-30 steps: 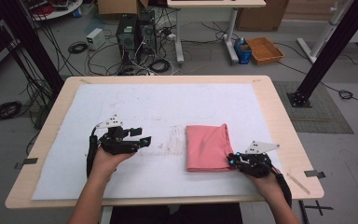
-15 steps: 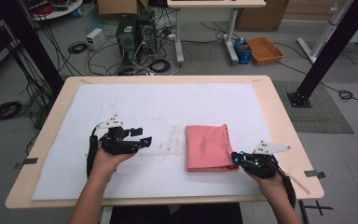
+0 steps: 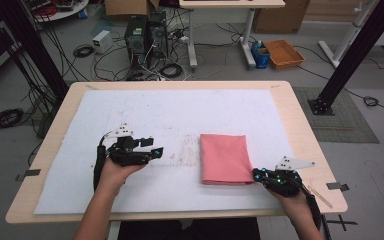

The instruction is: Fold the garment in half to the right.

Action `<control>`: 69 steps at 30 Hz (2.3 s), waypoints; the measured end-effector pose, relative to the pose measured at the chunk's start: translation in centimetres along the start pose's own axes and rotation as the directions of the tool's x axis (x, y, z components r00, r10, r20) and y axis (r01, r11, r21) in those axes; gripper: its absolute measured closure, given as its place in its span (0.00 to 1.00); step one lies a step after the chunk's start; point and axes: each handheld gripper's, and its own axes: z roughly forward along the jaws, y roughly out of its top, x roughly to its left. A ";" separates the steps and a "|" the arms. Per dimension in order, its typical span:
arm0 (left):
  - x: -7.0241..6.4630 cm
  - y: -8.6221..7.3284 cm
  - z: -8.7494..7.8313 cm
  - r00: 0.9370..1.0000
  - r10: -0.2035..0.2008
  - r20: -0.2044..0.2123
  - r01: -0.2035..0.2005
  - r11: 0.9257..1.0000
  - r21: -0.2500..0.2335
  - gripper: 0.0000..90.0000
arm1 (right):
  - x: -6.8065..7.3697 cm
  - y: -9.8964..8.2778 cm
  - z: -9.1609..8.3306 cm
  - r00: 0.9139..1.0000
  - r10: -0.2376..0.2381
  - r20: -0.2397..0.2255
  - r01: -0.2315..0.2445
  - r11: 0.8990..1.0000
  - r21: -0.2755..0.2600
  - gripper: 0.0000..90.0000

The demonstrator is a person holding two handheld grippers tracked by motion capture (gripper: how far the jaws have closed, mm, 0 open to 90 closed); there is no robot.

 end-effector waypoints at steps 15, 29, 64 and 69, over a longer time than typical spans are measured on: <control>0.1 0.0 -0.1 1.000 -0.006 -0.007 0.006 1.000 -0.001 0.38 | -4.3 6.1 2.8 0.996 0.064 0.066 -0.057 0.993 -0.106 0.62; 0.5 -0.6 0.2 1.000 -0.018 -0.022 0.018 1.000 0.023 0.38 | -6.2 7.6 7.9 0.993 0.095 0.064 -0.093 0.995 -0.030 0.96; 0.1 -0.5 0.3 1.000 -0.001 -0.022 0.002 1.000 0.024 0.38 | -6.2 6.0 6.4 0.991 0.128 0.049 -0.126 0.991 -0.053 0.99; 0.1 -0.4 0.2 1.000 0.010 -0.026 -0.010 1.000 0.023 0.38 | -6.6 5.6 6.2 0.989 0.131 0.063 -0.129 0.990 -0.049 0.99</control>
